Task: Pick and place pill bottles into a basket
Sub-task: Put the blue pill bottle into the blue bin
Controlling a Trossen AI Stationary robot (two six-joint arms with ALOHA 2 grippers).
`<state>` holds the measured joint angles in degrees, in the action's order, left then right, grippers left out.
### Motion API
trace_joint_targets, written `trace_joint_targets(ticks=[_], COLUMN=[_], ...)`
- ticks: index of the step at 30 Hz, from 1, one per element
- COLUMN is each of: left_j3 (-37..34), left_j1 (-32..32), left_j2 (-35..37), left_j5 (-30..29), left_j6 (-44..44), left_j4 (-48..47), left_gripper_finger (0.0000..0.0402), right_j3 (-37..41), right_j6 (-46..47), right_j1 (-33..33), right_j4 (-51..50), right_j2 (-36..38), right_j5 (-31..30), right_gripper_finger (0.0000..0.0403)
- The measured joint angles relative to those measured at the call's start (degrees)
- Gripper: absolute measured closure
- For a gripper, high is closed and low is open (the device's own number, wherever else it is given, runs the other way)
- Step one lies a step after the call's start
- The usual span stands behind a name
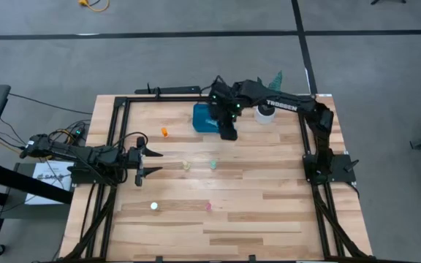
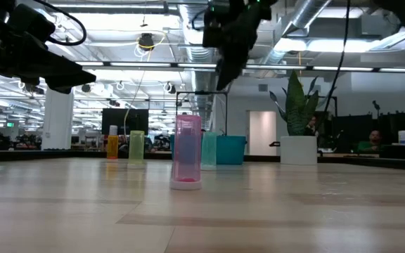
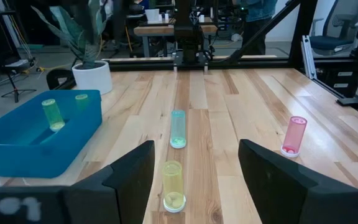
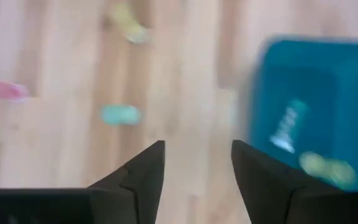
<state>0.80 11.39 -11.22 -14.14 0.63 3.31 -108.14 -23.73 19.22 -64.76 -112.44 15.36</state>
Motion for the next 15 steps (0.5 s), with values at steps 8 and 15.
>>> trace_joint_targets(ticks=[8,15], left_j3=[0.02,0.02], left_j1=[-0.01,-0.01], left_j2=[-0.02,0.0], left_j5=[-0.01,0.01], left_j6=[0.01,0.01], left_j4=[-0.19,-0.24], left_gripper_finger=[0.0178,0.0178], right_j3=[0.02,4.54], right_j6=[-0.12,0.67], right_j1=[-7.6,-14.49], right_j4=[-0.76,5.44], right_j2=[1.78,1.55], right_j5=[3.19,-3.15], right_gripper_finger=[0.0179,0.0155])
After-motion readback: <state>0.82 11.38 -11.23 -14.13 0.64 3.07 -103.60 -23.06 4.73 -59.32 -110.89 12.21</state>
